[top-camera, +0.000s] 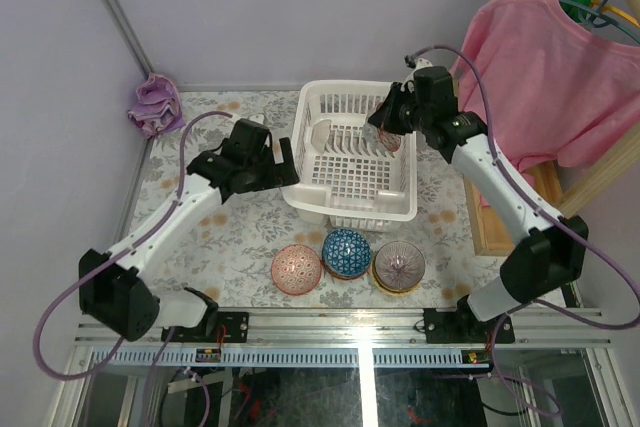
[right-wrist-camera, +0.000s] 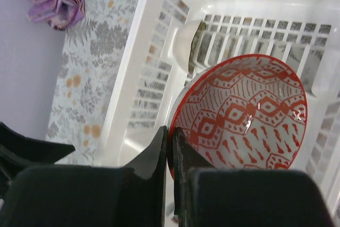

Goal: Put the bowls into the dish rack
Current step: Pick up the bowl from the center of the board, then place the bowl in the dish rack.

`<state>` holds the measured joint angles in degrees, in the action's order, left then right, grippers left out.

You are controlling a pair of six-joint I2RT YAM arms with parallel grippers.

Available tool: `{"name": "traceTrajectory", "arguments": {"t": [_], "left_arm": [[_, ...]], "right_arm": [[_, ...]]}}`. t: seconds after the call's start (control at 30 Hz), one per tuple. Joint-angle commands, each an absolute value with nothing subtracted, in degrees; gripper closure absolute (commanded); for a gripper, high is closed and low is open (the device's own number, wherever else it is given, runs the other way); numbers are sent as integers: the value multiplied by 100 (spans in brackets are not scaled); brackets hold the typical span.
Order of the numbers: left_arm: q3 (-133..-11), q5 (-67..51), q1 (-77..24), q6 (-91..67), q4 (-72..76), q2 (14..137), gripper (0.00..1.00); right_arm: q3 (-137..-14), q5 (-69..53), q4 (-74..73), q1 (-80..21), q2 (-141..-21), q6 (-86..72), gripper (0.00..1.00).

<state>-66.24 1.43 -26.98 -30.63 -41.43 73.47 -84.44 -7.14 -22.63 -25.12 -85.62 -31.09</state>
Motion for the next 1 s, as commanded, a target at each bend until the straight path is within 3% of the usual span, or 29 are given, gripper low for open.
{"name": "traceTrajectory", "arguments": {"t": [0.0, 0.3, 0.77, 0.97], "left_arm": [[-6934, 540, -2683, -2822, -3550, 7934, 0], [-7008, 509, -2544, -2666, -3259, 8639, 4], [-6952, 230, -2392, -2654, -3103, 8792, 41], [-6944, 193, -2382, -2663, -3085, 8840, 45]], "right_arm": [[-8298, -2311, -235, -1816, -8888, -3574, 100], [-7898, -3293, 1967, -1201, -10015, -4438, 100], [-7708, -3221, 2545, -1199, -10723, -4691, 100], [-7523, -3507, 3225, -1297, -10820, -5121, 100]]}}
